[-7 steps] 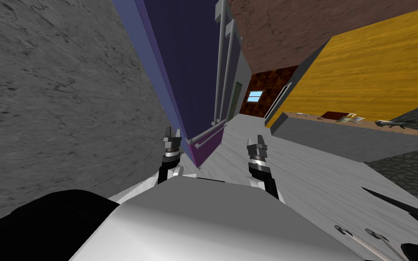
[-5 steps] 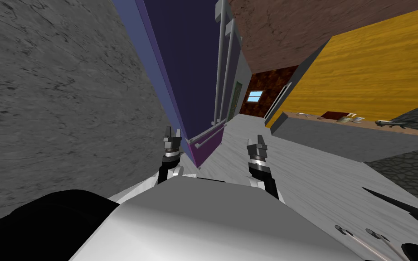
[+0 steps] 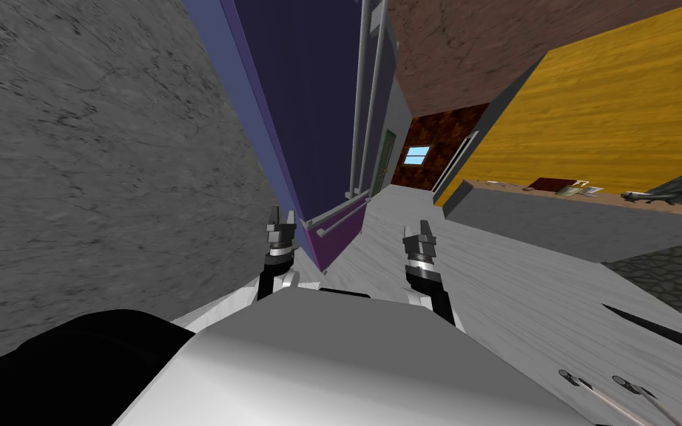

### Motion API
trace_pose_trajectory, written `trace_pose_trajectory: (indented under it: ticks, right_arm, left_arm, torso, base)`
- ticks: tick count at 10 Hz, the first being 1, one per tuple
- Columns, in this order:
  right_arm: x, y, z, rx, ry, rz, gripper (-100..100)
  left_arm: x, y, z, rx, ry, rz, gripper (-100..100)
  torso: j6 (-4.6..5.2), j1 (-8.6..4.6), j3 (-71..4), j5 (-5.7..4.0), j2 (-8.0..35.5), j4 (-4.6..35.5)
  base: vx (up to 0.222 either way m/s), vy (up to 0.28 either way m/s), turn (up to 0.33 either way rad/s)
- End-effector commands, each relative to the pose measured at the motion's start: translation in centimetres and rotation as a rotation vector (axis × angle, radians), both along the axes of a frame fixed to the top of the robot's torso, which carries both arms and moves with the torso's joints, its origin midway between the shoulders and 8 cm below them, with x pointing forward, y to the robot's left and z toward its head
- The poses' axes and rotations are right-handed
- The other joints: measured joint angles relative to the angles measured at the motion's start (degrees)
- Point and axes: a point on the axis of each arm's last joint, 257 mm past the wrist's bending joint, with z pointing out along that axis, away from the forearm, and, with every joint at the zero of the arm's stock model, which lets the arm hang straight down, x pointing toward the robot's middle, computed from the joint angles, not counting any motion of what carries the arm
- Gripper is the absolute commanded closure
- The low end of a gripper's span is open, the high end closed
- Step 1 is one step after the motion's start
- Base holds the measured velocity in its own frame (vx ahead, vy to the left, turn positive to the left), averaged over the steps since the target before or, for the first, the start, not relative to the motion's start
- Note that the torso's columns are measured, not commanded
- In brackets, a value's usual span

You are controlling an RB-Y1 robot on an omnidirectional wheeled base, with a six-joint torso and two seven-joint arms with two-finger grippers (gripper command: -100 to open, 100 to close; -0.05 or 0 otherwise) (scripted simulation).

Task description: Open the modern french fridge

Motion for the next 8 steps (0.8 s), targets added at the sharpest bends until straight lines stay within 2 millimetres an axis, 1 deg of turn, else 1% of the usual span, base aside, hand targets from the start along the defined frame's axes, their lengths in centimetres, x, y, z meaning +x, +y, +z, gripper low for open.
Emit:
trace_pose_trajectory:
  ticks: [1, 2, 3, 4, 5, 8]
  right_arm:
    - [0.0, 0.0, 0.0, 0.000, 0.000, 0.000, 0]
    - [0.0, 0.0, 0.0, 0.000, 0.000, 0.000, 0]
    - [0.0, 0.0, 0.0, 0.000, 0.000, 0.000, 0]
    - [0.0, 0.0, 0.0, 0.000, 0.001, 0.000, 0]
    - [0.0, 0.0, 0.0, 0.000, 0.001, 0.000, 0]
    - [0.0, 0.0, 0.0, 0.000, 0.001, 0.000, 0]
  left_arm:
    - [0.0, 0.0, 0.0, 0.000, 0.000, 0.000, 0]
    - [0.0, 0.0, 0.0, 0.000, 0.000, 0.000, 0]
    - [0.4, -0.3, -0.1, 0.023, 0.022, -0.025, -100]
    - [0.6, -0.3, -0.2, 0.028, 0.035, -0.035, -100]
    - [0.9, -0.4, -0.3, 0.028, 0.048, -0.044, -100]
    - [1.9, -0.3, -0.5, 0.011, 0.096, -0.071, -100]
  torso:
    - [0.00, 0.00, -8.5, 0.00, 4.2, 4.2]
    - [0.00, 0.00, -16.9, 0.00, 8.5, 8.5]
    - [0.00, 0.00, -25.4, 0.00, 12.7, 12.7]
    - [0.00, -0.04, -29.4, -0.01, 14.5, 14.6]
    - [0.00, -0.08, -30.5, -0.02, 15.0, 15.1]
    - [0.00, -0.03, -30.8, -0.01, 15.3, 15.3]
  base:
    - [0.000, 0.000, 0.000]
    - [0.000, 0.000, 0.000]
    - [0.038, -0.021, 0.024]
    - [0.061, -0.037, 0.029]
    - [0.068, -0.037, 0.027]
    - [0.100, -0.052, 0.030]
